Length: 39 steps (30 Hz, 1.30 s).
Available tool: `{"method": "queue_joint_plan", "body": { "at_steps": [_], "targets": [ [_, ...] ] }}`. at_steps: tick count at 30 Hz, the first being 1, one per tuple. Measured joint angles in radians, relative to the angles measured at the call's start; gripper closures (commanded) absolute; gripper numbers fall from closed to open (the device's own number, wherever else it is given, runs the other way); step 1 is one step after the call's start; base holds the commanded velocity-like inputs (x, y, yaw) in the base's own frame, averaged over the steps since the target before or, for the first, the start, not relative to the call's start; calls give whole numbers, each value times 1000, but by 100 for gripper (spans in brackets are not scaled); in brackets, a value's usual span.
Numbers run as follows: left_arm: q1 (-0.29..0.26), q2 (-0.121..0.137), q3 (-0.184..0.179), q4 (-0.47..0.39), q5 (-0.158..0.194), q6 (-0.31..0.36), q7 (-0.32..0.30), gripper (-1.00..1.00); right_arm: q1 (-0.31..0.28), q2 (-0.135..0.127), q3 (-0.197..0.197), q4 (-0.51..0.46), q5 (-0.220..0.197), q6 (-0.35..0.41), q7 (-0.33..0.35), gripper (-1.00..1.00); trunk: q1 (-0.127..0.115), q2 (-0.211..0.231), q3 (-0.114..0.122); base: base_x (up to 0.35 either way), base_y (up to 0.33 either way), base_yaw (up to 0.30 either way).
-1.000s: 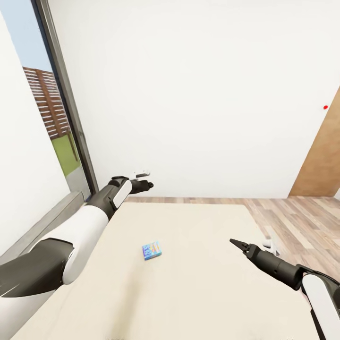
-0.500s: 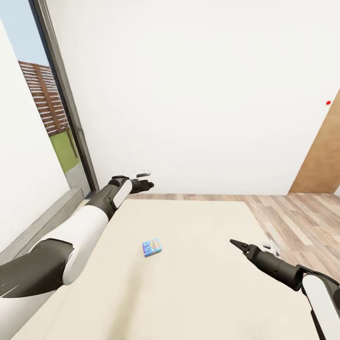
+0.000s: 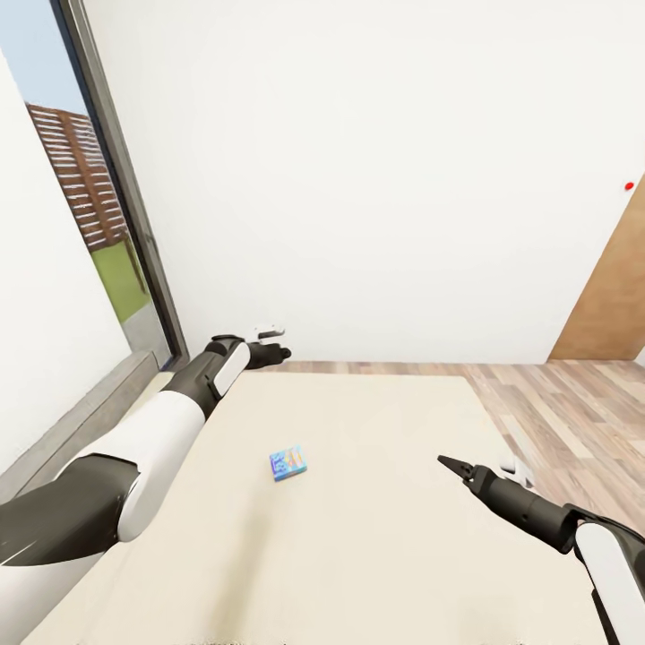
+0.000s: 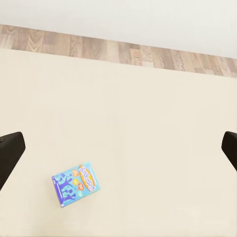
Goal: Put all the toys in the child's room - the three board games (two on the bed and one on the table), the two jigsaw puzzles on the table, and the tennis ball on the table - inside the toy box on the table in the child's room.
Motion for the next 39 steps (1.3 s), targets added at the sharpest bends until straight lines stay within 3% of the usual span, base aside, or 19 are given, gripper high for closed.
{"method": "queue_joint_plan", "body": {
  "at_steps": [11,15,24,39],
  "targets": [
    [-1,6,12,2,2,4,4,-100,0,0,2,0,0,0,2,-100,0,0,-18,0,0,0],
    [-4,21,13,3,4,7,7,-100,0,2,6,0,0,0,0,-100,0,0,-25,0,0,0],
    [-10,33,15,2,7,74,8,-100,0,1,5,1,1,0,-2,-100,0,0,-39,0,0,0],
    [-39,25,17,-2,8,85,12,-100,0,0,0,1,0,0,-1,-100,0,0,-64,0,0,0]
  ]
}}
